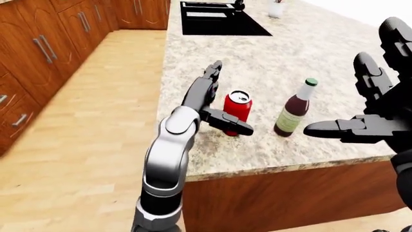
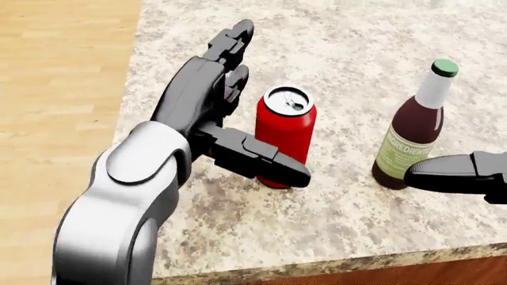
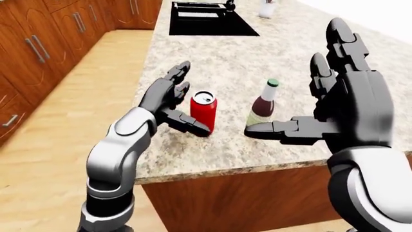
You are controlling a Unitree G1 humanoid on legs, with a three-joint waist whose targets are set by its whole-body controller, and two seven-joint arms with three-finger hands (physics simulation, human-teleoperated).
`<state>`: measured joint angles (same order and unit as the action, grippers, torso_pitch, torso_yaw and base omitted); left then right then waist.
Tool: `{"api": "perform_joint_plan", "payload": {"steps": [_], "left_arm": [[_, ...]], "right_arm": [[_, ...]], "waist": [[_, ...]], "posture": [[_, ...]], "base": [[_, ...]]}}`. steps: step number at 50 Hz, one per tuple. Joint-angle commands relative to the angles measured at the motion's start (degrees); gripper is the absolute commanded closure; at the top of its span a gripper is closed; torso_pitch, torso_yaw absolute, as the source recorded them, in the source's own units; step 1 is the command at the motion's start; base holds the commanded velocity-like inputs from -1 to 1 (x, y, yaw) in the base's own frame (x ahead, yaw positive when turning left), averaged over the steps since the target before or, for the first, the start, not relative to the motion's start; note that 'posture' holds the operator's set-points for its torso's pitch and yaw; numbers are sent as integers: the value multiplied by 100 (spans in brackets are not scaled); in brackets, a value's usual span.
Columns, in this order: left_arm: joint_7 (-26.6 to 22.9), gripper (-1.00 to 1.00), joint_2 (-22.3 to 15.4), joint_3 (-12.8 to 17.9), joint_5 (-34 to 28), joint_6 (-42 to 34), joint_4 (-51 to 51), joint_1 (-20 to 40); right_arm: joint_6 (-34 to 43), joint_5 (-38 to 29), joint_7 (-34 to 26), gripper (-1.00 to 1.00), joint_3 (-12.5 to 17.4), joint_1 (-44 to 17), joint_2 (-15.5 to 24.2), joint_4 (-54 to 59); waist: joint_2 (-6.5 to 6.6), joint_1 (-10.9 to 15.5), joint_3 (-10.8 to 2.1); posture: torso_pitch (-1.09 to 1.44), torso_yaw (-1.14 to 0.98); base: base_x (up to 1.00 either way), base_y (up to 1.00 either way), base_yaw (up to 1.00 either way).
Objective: Move the drinks to the dining counter.
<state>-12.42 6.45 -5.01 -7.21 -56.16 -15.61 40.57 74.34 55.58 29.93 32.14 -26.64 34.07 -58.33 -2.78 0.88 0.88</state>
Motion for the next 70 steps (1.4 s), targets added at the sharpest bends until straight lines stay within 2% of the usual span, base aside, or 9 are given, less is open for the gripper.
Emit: {"api": "perform_joint_plan", "payload": {"steps": [1,17,22,24,40,51,66,67,70], "left_arm": [[52,-100,-30,-19,138,-28,-353,175],[228,-100,-397,157,422,-609,-1536,132],[354,-100,-506,332,673,-1225,-2220,320],[430,-100,-542,349,772,-1448,-2502,365],[888,-100,-1267,1075,1064,-2913,-3814,402],[741,-100,-1626,1833,1395,-3609,-4438,843],[1510,-100,-1734,2082,2340,-3444,-4439,869],[1583,-100,-1759,2121,2446,-3448,-4439,889],[1832,-100,-1808,2251,2784,-3487,-4439,1002]], "right_arm": [[-253,90,167,-100,57,-66,159,-28],[-275,-41,232,-100,-186,-2,187,-126],[-185,37,273,-100,-148,-88,201,-166],[-204,393,341,-100,-32,-166,110,-146],[-482,406,448,-100,-869,-463,125,-112],[-518,-798,-324,-100,-1464,-803,-422,239],[-563,-2826,-1758,-100,-1778,-735,-1145,349],[-557,-2924,-1829,-100,-1797,-725,-1189,331],[-610,-3237,-2029,-100,-1894,-683,-1315,346]], "waist": [[-13,-8,-160],[-204,-60,-135],[65,-14,37],[606,30,-113],[-547,117,162],[650,90,38],[-613,26,53],[-228,14,234],[-250,114,113]], "posture": [[0,0],[0,0],[0,0],[0,0],[0,0],[0,0],[0,0],[0,0],[0,0]], "base": [[-48,0,0],[-69,4,0],[-46,15,0],[-42,18,0],[-2,6,79],[0,0,100],[0,0,100],[0,0,100],[0,0,100]]}}
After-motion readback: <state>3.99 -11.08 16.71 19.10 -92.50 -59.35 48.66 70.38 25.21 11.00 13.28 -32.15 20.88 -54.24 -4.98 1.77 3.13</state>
